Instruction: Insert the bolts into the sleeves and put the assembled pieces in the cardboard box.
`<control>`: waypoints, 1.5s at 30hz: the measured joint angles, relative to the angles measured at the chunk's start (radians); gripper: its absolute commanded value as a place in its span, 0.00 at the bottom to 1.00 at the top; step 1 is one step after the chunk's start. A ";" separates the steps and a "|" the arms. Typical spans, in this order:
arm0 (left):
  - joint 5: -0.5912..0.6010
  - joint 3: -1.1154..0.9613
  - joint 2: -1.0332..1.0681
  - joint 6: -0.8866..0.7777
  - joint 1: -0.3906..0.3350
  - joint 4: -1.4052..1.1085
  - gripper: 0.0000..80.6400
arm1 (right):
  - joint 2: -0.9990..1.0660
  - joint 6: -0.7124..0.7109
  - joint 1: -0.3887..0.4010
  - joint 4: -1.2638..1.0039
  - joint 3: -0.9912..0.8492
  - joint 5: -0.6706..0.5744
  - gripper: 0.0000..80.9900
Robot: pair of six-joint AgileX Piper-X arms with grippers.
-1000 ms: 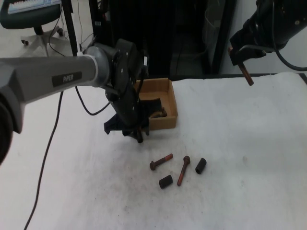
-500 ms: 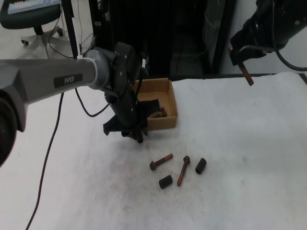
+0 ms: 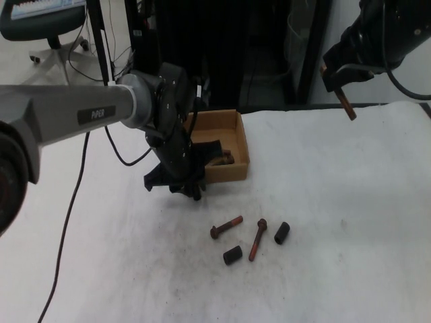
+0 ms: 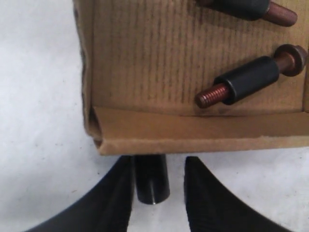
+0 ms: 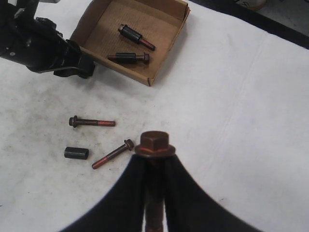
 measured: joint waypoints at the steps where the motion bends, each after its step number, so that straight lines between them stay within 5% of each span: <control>1: 0.006 0.000 0.006 0.000 0.000 0.000 0.41 | 0.000 0.000 0.000 0.000 0.000 0.000 0.01; 9: 0.018 -0.003 0.007 0.000 0.003 0.000 0.40 | 0.000 -0.008 0.000 0.000 0.000 0.000 0.01; 11: 0.018 -0.003 0.007 0.000 0.006 0.005 0.26 | 0.000 -0.008 0.000 0.000 0.000 0.000 0.01; 13: 0.023 -0.003 0.009 0.004 0.006 0.007 0.01 | 0.000 -0.008 0.000 0.000 0.000 0.000 0.01; 26: 0.057 -0.013 -0.006 0.202 0.006 0.170 0.00 | 0.000 -0.008 0.000 -0.004 0.000 0.000 0.01; 34: -0.232 0.002 -0.171 0.641 -0.015 0.388 0.00 | 0.000 -0.008 0.000 -0.009 0.000 0.000 0.01; 45: -0.324 0.168 -0.330 0.955 -0.096 0.543 0.00 | 0.000 -0.023 0.000 -0.014 0.000 -0.011 0.01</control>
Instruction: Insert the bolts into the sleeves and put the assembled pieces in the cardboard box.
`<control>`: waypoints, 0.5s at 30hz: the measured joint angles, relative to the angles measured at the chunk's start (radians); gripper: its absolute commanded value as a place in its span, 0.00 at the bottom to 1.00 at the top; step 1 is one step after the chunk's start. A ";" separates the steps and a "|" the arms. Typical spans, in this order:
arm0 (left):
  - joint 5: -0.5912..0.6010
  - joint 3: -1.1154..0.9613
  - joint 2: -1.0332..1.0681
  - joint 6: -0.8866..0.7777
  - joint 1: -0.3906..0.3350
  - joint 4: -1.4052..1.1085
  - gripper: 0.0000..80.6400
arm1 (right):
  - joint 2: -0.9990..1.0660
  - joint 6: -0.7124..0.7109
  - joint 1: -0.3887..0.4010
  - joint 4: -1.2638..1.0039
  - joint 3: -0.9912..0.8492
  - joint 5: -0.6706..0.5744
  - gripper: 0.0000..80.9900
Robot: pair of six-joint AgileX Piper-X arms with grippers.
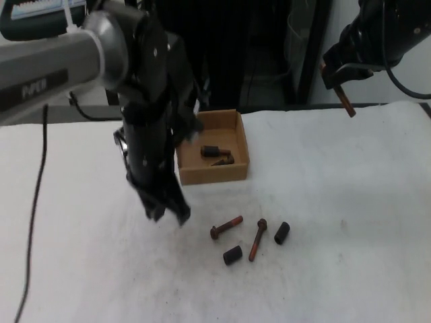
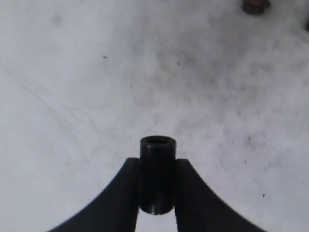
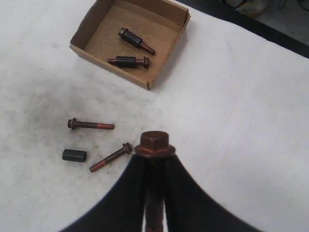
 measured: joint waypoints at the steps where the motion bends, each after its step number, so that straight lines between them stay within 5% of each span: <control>1: -0.002 0.024 0.000 0.010 -0.003 -0.012 0.00 | 0.000 0.000 0.000 0.000 0.000 -0.011 0.01; 15: 0.058 0.226 0.000 0.179 -0.046 -0.353 0.00 | 0.000 0.000 0.000 0.002 0.000 -0.039 0.01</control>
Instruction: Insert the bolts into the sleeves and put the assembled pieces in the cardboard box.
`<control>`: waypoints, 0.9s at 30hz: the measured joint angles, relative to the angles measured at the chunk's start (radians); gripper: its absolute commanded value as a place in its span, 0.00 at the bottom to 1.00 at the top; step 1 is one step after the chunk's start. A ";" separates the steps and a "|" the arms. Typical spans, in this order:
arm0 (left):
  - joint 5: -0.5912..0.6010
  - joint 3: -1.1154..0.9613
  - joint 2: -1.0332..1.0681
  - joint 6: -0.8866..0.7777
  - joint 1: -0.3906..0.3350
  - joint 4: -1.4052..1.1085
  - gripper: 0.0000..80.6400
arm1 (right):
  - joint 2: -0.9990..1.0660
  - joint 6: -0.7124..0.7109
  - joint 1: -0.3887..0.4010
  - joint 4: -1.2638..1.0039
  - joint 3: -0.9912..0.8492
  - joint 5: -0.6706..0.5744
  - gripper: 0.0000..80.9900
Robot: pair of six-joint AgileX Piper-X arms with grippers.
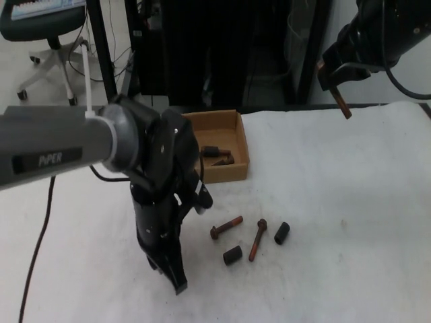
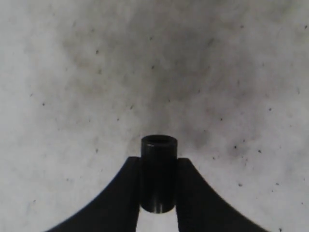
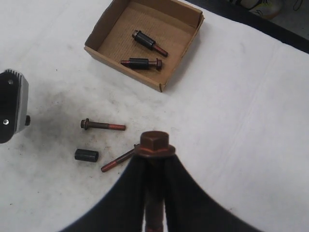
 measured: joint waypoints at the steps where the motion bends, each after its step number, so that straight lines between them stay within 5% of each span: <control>1: 0.013 0.006 0.000 0.021 0.000 -0.014 0.00 | 0.000 0.000 0.000 0.000 0.000 0.000 0.01; 10: 0.132 0.011 0.000 0.091 0.000 -0.039 0.02 | 0.000 0.000 0.000 0.000 0.000 0.000 0.01; 18: 0.146 0.011 0.005 0.116 0.000 -0.045 0.34 | 0.000 0.000 0.000 0.000 0.000 -0.002 0.01; 27: 0.146 0.011 0.036 0.116 0.000 -0.064 0.36 | 0.000 0.000 0.000 0.008 0.000 -0.004 0.01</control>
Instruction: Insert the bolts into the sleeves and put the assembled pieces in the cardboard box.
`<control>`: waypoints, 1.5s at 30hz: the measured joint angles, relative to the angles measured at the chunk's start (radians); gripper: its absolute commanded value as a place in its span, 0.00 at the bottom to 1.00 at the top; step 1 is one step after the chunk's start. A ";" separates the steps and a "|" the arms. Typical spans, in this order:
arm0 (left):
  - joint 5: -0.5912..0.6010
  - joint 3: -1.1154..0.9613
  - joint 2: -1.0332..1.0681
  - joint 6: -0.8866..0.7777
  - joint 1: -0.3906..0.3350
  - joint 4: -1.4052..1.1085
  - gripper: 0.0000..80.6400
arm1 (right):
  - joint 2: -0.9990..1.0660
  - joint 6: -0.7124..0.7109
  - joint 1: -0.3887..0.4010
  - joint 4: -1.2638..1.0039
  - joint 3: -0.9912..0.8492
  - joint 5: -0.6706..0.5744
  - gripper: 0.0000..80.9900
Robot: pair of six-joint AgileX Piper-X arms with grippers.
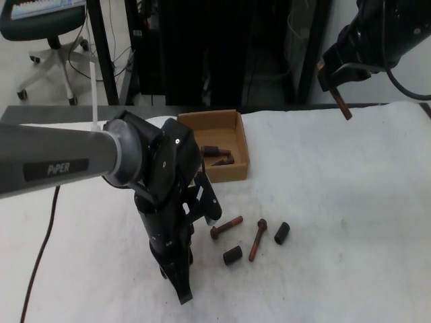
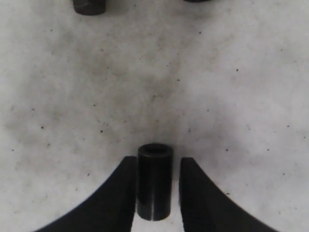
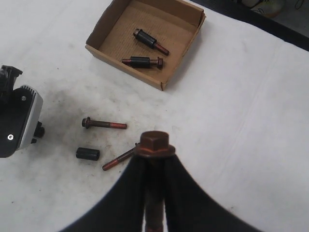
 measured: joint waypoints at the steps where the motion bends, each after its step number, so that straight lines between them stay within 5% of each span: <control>1: 0.000 0.000 0.004 0.000 0.000 -0.002 0.36 | 0.000 0.000 0.000 0.005 0.000 0.000 0.01; 45: -0.042 0.001 0.010 0.000 0.000 -0.022 0.36 | 0.000 0.000 0.000 0.019 0.000 0.000 0.01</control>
